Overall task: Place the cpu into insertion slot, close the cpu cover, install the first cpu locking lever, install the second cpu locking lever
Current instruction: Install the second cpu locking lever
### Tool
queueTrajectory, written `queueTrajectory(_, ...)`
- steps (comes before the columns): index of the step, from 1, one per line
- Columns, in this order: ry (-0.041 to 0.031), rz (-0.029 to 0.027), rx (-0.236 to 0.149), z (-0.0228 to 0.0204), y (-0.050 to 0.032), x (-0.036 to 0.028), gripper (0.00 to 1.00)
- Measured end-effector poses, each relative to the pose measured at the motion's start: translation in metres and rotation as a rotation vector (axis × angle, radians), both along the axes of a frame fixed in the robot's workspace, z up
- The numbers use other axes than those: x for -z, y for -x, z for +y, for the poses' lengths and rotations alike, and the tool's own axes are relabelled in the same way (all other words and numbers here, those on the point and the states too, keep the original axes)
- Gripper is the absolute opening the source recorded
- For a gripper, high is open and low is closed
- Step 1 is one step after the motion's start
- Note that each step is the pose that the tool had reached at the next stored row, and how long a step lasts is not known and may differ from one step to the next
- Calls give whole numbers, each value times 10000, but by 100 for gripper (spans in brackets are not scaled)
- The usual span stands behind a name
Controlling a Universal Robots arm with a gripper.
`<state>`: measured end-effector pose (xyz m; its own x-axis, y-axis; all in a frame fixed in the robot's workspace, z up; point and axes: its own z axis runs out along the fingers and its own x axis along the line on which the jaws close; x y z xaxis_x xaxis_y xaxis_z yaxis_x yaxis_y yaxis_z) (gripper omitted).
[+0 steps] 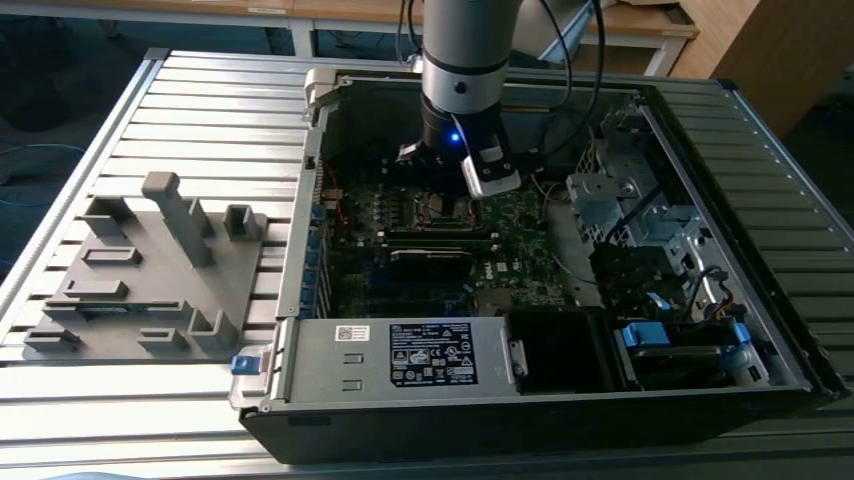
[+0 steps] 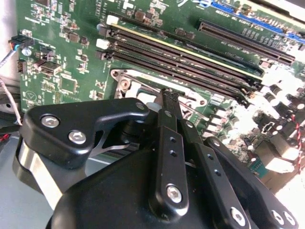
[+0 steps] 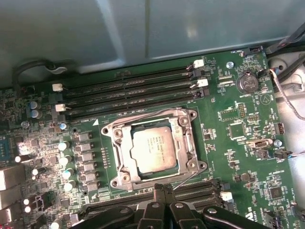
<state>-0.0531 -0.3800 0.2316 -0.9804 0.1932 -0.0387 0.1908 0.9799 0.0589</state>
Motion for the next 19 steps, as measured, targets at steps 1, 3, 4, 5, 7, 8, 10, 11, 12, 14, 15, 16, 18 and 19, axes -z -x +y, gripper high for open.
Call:
queueTrajectory(1, 0, 0, -10, -1, 11, 1, 10)
queueTrajectory(3, -1, 0, -23, -2, 33, 2, 10)
queueTrajectory(4, 0, 0, -29, -2, 43, 4, 10)
queueTrajectory(5, -1, 0, -33, -2, 51, 6, 10)
queueTrajectory(7, 2, 1, -43, -3, 62, 9, 10)
queueTrajectory(8, 2, 0, -47, -3, 70, 11, 10)
queueTrajectory(10, 4, 1, -56, -4, 86, 15, 10)
queueTrajectory(11, 4, 0, -63, -5, 92, 17, 10)
queueTrajectory(12, 4, 1, -68, -6, 100, 19, 10)
queueTrajectory(14, 6, 1, -75, -9, 115, 20, 10)
queueTrajectory(15, 6, 1, -79, -14, 119, 21, 10)
queueTrajectory(16, 4, 1, -87, -19, 122, 23, 10)
queueTrajectory(18, 4, 1, -113, -31, 128, 27, 10)
queueTrajectory(19, 4, 1, -129, -37, 130, 30, 10)
